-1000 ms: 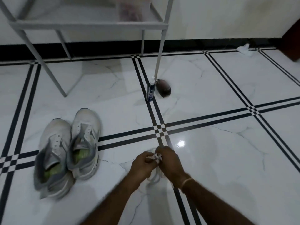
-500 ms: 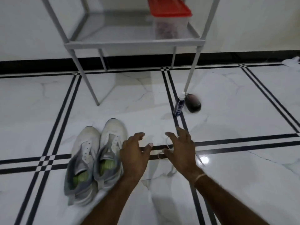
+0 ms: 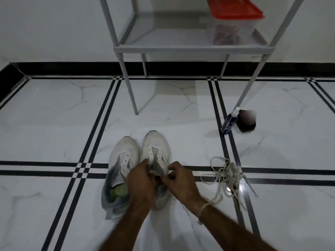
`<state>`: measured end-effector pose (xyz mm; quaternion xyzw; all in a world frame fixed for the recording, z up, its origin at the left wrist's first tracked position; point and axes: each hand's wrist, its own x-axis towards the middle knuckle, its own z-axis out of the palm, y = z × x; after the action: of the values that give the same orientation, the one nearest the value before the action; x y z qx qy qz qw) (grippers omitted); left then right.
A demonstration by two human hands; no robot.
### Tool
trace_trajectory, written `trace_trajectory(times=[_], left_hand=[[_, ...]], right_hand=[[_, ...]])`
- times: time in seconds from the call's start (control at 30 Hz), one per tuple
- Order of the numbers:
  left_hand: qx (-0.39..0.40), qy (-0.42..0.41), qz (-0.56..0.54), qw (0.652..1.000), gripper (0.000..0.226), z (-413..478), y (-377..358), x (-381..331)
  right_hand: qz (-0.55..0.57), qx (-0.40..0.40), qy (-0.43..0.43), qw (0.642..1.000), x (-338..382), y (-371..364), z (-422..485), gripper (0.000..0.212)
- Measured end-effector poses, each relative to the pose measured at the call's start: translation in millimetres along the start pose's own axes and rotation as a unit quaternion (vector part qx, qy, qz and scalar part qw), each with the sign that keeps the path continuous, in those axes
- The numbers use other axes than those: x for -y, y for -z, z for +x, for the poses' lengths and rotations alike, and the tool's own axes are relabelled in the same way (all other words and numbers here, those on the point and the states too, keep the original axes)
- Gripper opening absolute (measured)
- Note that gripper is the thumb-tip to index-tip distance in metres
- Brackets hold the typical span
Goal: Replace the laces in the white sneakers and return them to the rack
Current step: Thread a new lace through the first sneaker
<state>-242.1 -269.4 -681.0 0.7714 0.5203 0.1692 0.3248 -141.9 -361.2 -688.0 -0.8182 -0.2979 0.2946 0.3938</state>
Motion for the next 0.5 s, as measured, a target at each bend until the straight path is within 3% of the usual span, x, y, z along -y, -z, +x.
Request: trace_trajectory(times=[0.27,0.43,0.5], left_hand=[[0.063,-0.025,-0.14,0.988,0.034,-8.0,-53.5,-36.5],[0.128,-0.018,-0.159,0.979,0.041,2.7,-50.5,-51.4],[0.098,-0.044,-0.144,0.984,0.046,8.9,-28.7,-46.1]], right_hand=[[-0.044,-0.133,-0.015,0.99,-37.7,73.1,-5.0,0.008],[-0.045,-0.143,-0.023,0.988,-38.1,79.8,1.6,0.013],[-0.089,-0.178,0.032,0.98,-31.5,72.9,0.6,0.032]])
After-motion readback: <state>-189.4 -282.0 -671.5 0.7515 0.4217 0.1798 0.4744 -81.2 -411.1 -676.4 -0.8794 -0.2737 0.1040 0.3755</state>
